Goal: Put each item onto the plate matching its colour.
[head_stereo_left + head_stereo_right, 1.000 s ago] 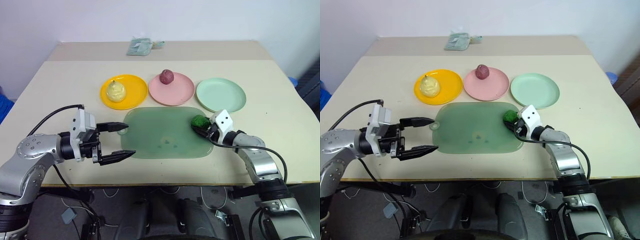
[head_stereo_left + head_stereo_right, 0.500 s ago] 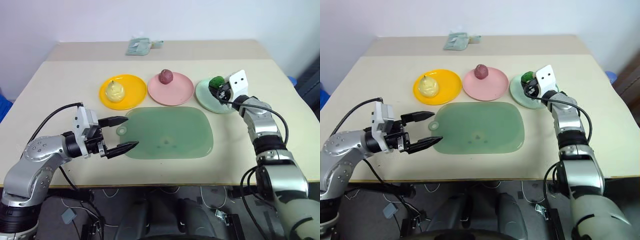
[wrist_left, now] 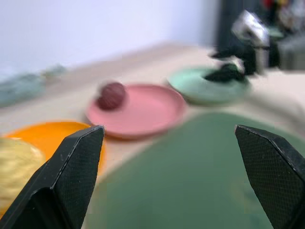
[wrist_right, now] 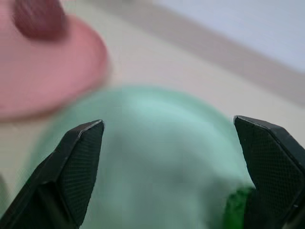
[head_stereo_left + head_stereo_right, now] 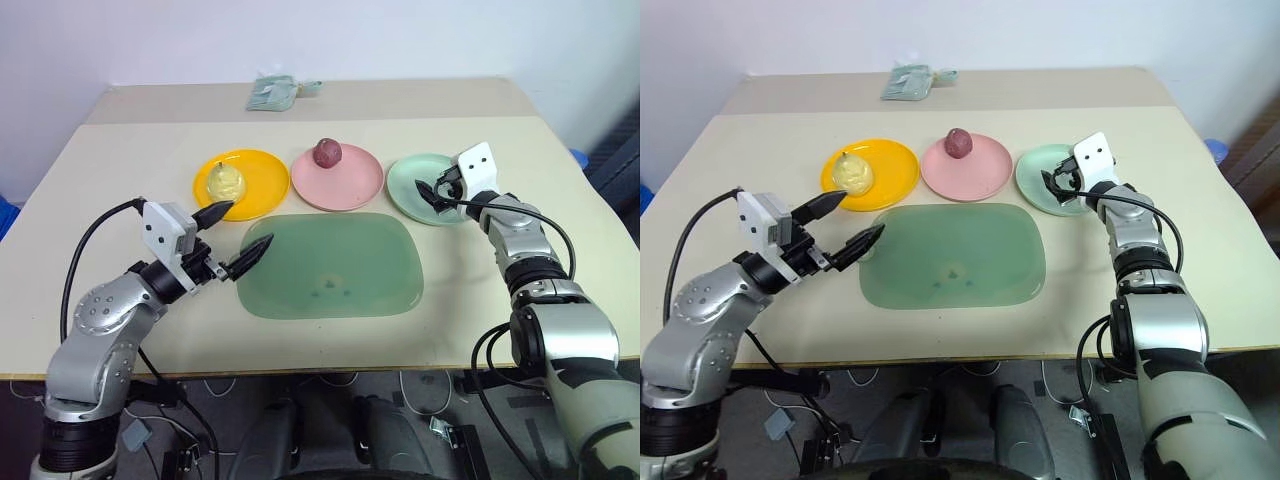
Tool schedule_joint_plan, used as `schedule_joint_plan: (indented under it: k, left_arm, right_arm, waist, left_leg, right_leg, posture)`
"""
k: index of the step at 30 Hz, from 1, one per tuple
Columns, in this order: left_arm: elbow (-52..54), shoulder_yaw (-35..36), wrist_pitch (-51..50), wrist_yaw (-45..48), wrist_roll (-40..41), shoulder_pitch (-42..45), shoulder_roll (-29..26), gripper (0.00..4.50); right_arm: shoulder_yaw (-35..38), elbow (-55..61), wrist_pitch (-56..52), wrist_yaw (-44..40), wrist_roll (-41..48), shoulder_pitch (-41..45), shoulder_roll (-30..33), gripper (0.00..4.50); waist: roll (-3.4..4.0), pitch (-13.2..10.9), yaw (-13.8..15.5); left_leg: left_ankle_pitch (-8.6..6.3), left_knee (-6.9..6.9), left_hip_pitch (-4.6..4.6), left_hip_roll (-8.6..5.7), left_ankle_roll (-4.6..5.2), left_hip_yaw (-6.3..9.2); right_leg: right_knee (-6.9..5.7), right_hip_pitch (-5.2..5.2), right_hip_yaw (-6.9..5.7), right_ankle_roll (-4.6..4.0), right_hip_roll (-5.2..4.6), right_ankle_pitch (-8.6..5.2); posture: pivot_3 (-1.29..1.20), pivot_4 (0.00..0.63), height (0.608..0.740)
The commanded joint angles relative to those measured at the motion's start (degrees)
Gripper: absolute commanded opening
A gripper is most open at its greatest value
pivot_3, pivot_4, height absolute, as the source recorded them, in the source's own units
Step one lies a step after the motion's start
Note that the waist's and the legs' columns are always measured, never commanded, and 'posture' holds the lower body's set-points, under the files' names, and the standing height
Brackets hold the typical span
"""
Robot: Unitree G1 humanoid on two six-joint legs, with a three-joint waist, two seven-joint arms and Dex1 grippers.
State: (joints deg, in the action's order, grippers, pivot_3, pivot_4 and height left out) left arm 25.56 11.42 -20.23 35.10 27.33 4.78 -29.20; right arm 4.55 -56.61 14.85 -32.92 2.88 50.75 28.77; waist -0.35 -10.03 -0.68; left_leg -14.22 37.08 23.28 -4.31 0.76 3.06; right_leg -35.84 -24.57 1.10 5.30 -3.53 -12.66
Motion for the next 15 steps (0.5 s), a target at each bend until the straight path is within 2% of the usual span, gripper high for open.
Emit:
schedule_joint_plan:
  k: [1, 4, 7, 10, 15]
  left_arm:
    - [-0.2, -0.7, 2.9, -0.3, -3.7, -4.0, -0.5, 4.5]
    - [0.6, -0.4, 3.0, -1.3, -3.8, -6.6, 0.4, 4.5]
    - [1.7, 0.3, 4.2, -1.2, -3.8, -9.0, 0.6, 4.5]
    - [2.5, 0.5, 5.7, -1.3, -4.2, -11.3, 0.8, 4.5]
    - [2.1, 0.8, 7.2, -1.3, -4.6, -12.3, 0.5, 4.5]
  right_arm:
    - [1.7, 26.3, -7.7, -5.1, 7.6, -12.0, 0.5, 4.42]
    - [2.4, 47.5, -17.8, -6.3, 12.6, -24.2, 2.2, 4.42]
    - [4.5, 62.5, -26.5, -5.3, 16.6, -34.2, 3.6, 4.42]
    - [7.1, 70.3, -30.9, -4.1, 18.7, -41.6, 4.8, 4.42]
    - [11.0, 74.7, -33.6, -4.3, 20.3, -49.0, 6.2, 4.42]
  waist:
    - [0.01, 0.0, 0.1]
    - [0.03, 0.0, 0.3]
    - [0.05, 0.0, 0.4]
    - [0.03, 0.0, 0.3]
    - [0.03, 0.0, 0.6]
  left_leg:
    - [-0.01, -0.01, 0.0, 0.0, 0.02, 0.01]
    - [-0.04, -0.01, 0.04, 0.0, 0.06, 0.04]
    - [-0.03, 0.1, 0.05, 0.0, 0.06, 0.04]
    - [-0.04, 0.1, -0.01, 0.03, 0.05, 0.04]
    - [-0.04, 0.09, 0.01, 0.05, 0.05, 0.02]
  right_leg:
    - [0.01, 0.0, 0.0, 0.0, 0.0, 0.0]
    - [-0.02, -0.03, 0.0, 0.0, -0.03, -0.01]
    - [-0.07, -0.03, 0.02, 0.0, -0.04, 0.0]
    - [-0.08, 0.02, 0.04, -0.19, -0.04, -0.11]
    - [0.01, 0.03, 0.03, -0.2, -0.04, -0.12]
  posture:
    - [0.0, 0.15, 0.74]
    - [0.0, 0.15, 0.74]
    - [0.0, 0.15, 0.74]
    - [0.0, 0.15, 0.74]
    - [0.0, 0.15, 0.74]
